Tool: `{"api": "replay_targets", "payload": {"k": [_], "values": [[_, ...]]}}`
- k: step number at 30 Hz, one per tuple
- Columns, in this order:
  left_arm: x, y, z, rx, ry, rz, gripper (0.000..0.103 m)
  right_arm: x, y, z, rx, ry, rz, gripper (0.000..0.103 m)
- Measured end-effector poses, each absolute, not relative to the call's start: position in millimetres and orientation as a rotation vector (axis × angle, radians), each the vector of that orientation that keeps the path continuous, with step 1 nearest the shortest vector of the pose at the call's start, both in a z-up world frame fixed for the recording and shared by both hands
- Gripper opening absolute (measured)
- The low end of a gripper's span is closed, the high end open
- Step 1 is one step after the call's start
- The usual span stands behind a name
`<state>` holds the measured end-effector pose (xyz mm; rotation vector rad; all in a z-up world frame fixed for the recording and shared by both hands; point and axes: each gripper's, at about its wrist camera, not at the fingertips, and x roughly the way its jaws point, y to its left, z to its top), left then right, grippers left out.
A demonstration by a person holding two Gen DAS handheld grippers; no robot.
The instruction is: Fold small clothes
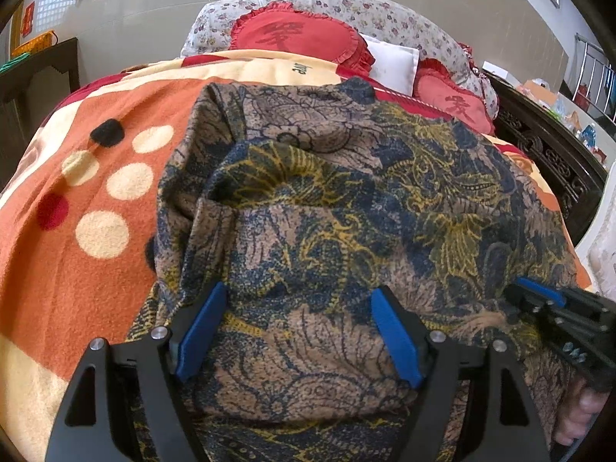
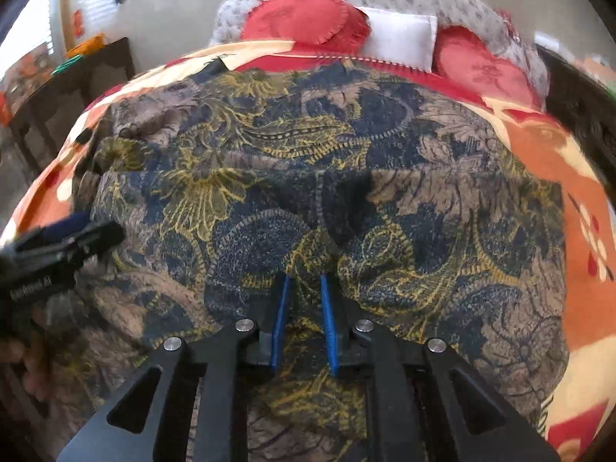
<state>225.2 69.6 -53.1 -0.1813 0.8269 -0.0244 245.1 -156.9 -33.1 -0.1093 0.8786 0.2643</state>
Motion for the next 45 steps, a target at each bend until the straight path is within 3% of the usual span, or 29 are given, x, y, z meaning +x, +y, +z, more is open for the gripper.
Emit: {"api": "replay_targets", "payload": {"k": [5,7,10,19,22,25,31,36,39,45], "values": [[226,68,-53,-0.168,0.829,-0.019,0.081,209,-158,-3,-0.098,0.839,0.273,0.030],[226,66,-53,-0.159,0.831,-0.014,0.081,202,-153,-20,-0.130,0.901,0.261,0.037],[226,65,-53,-0.150,0.832,-0.009,0.081,187,-155,-33,-0.137,0.823,0.270,0.038],[226,65,-52,-0.145,0.832,-0.010,0.081,190,-152,-36,-0.140,0.823,0.269,0.040],[225,65,-50,-0.124,0.852,-0.019,0.081,204,-149,-28,-0.155,0.906,0.272,0.040],[214,69,-35,-0.100,0.902,-0.080,0.081,184,-155,-23,-0.197,1.023,0.284,0.048],[136,116,-5,-0.084,0.937,-0.182,0.082,97,-201,-30,-0.203,1.067,0.350,0.055],[47,153,-40,-0.139,1.128,-0.179,0.082,34,-226,-26,-0.116,0.987,0.355,0.062],[-5,153,-45,-0.118,1.081,-0.187,0.084,16,-213,-29,-0.186,0.940,0.313,0.070],[-54,153,-45,-0.279,1.029,-0.369,0.089,14,-201,-34,-0.230,0.894,0.265,0.074]]}}
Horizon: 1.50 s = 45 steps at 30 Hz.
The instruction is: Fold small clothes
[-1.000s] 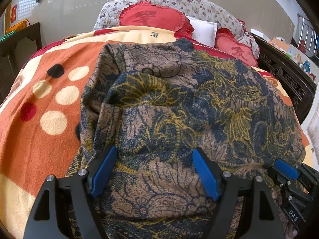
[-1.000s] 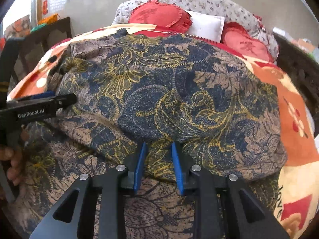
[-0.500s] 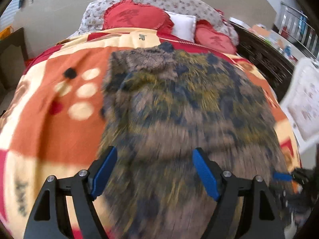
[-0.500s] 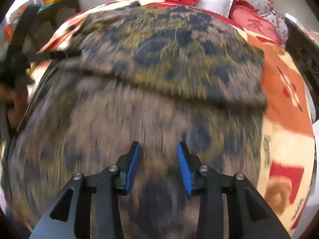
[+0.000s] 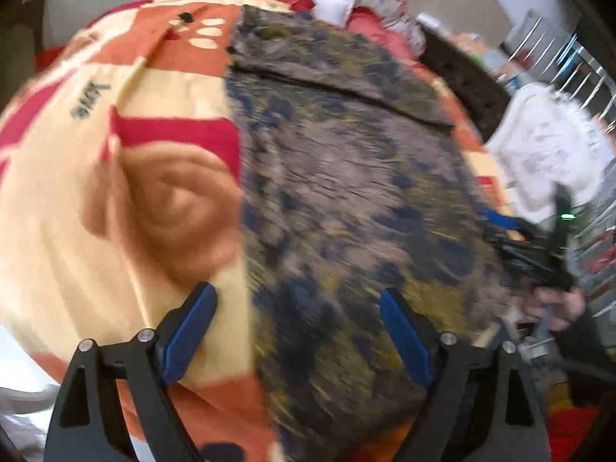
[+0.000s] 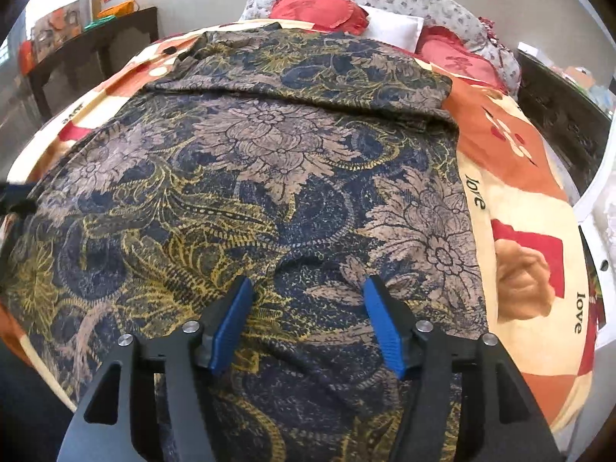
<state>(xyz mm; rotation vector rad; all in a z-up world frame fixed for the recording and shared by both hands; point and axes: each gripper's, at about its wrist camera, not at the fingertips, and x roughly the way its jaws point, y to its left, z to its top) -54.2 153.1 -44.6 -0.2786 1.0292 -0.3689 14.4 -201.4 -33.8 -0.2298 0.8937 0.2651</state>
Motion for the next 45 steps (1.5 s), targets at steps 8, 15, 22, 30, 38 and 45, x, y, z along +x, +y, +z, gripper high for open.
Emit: {"api": "replay_targets", "payload": {"k": [8,15,22,30,38,45], "values": [[-85,174,-47,-0.537,1.027,-0.558,0.076,9,-216,-26,-0.166,0.930,0.323,0.074],[-96,174,-44,-0.562,1.062,-0.547,0.055,-33,-259,-1,-0.091,0.842,0.275,0.073],[-105,187,-60,-0.554,1.147,-0.474,0.012,-79,-327,10,-0.027,0.808,0.171,0.073],[-110,180,-65,-0.510,1.173,-0.408,0.010,-94,-365,-9,0.174,0.843,0.133,0.073],[-111,170,-56,-0.451,1.154,-0.348,0.009,-101,-378,-22,0.314,0.836,0.147,0.073],[-114,165,-49,-0.404,1.132,-0.326,0.007,-94,-370,-46,0.381,0.878,0.267,0.073]]}}
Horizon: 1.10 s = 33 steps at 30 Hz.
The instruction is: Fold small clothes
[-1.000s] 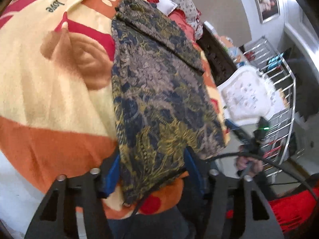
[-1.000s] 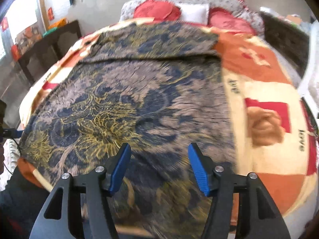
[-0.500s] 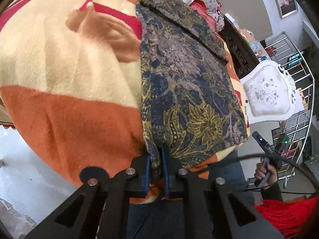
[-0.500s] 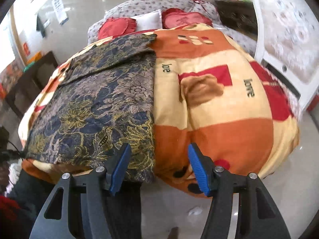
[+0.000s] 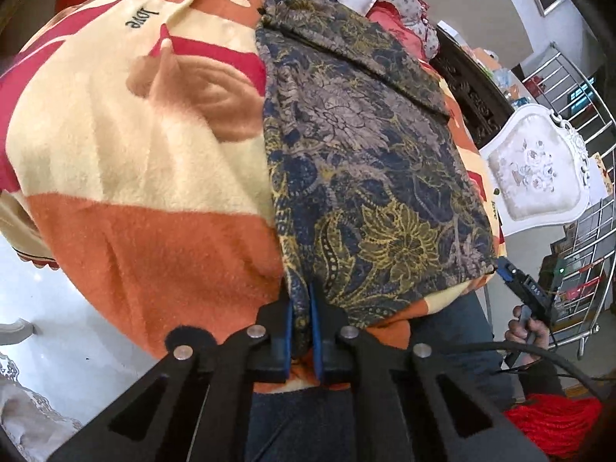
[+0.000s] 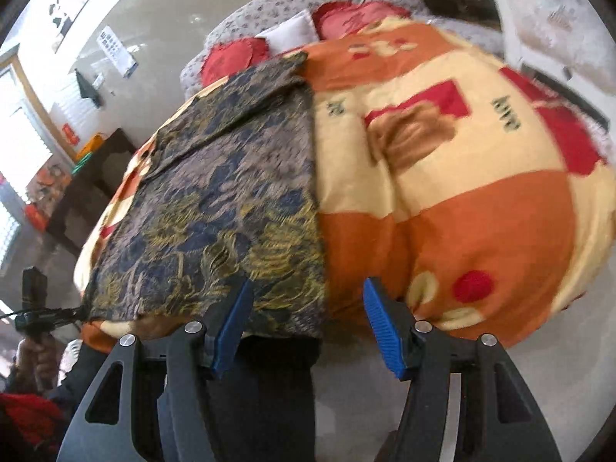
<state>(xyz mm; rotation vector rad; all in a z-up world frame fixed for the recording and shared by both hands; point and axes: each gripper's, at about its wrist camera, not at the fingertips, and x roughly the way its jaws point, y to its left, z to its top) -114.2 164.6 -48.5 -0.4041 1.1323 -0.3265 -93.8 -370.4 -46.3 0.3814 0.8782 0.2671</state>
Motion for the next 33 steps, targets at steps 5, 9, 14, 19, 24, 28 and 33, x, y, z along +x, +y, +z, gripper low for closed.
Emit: {"api": "replay_targets", "payload": {"k": [5,9,14,19,24,28,33], "values": [[-113,164,-50,-0.412,1.134,-0.319,0.007,-88,-371,-68,0.500,0.918,0.352,0.056],[-114,164,-49,-0.411,1.129,-0.313,0.007,-87,-379,-83,0.634,0.928,0.386,0.041],[-118,168,-40,-0.410,1.096,-0.302,0.007,-98,-391,-70,0.651,0.869,0.365,0.019],[-126,173,-17,-0.402,1.045,-0.303,0.006,-115,-389,-27,0.568,0.799,0.406,0.019],[-141,184,22,-0.407,0.965,-0.337,0.006,-132,-374,25,0.443,0.738,0.484,0.018],[-163,207,51,-0.457,0.899,-0.380,0.006,-148,-370,58,0.383,0.697,0.527,0.018],[-188,219,83,-0.521,0.815,-0.478,0.006,-167,-383,91,0.338,0.668,0.530,0.018]]}}
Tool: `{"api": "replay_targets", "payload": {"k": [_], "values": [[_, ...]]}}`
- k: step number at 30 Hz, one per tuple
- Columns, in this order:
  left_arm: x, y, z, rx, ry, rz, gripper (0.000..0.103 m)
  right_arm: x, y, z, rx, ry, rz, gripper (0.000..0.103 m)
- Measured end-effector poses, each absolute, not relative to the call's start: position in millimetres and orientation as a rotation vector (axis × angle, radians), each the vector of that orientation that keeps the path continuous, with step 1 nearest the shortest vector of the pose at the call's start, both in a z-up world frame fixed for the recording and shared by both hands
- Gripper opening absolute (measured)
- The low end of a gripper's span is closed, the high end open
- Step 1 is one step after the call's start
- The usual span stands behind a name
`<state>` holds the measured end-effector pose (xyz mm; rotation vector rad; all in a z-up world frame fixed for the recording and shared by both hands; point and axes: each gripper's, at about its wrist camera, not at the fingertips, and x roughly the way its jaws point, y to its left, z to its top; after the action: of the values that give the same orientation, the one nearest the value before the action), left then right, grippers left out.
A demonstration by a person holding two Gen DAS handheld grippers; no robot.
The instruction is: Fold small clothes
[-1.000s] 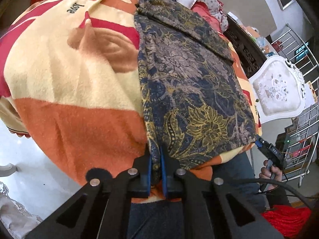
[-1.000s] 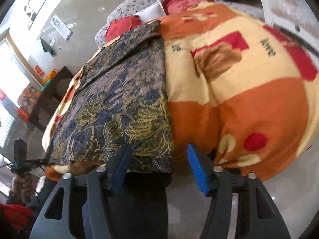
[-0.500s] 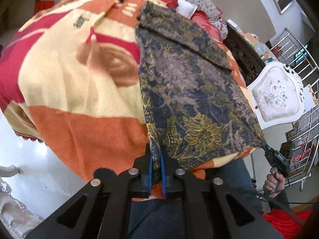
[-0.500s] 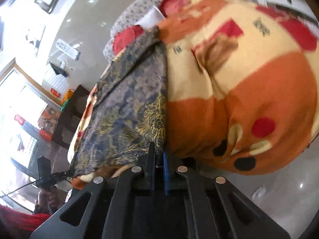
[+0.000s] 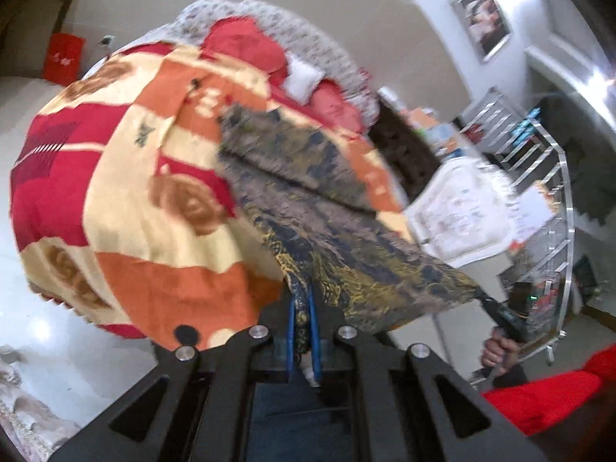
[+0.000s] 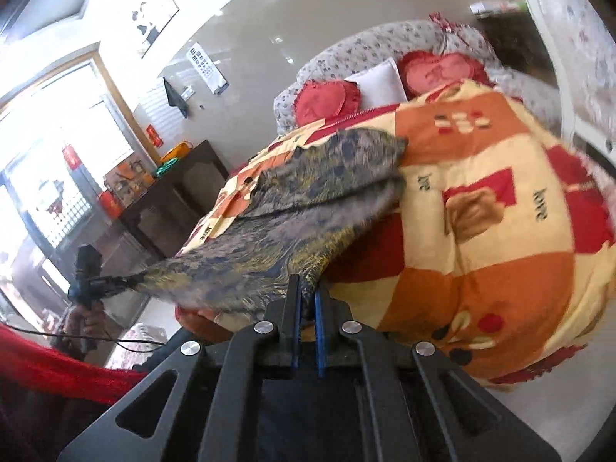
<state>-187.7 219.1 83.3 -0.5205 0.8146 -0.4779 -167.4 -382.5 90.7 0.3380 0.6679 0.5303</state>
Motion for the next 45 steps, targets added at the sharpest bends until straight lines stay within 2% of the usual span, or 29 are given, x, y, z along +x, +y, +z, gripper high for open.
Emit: {"api": "replay_targets", "payload": {"k": [6,12,22,27,36,45], "values": [[-175,209,93,-0.536,0.769,-0.521,0.006,-162,-396,118,0.339,0.601,0.523,0.018],[-103,219,65,-0.657,0.783,-0.379,0.006,-104,-389,94,0.378,0.629,0.476,0.018],[40,212,12,-0.708,0.856,-0.210,0.006,17,-373,57,0.334,0.679,0.337,0.018],[91,215,5,-0.742,0.845,-0.167,0.006,85,-366,38,0.335,0.726,0.297,0.018],[194,213,19,-0.656,0.839,-0.130,0.006,187,-364,38,0.364,0.753,0.263,0.018],[259,203,-3,-0.542,0.901,-0.080,0.008,256,-353,32,0.350,0.789,0.220,0.019]]}}
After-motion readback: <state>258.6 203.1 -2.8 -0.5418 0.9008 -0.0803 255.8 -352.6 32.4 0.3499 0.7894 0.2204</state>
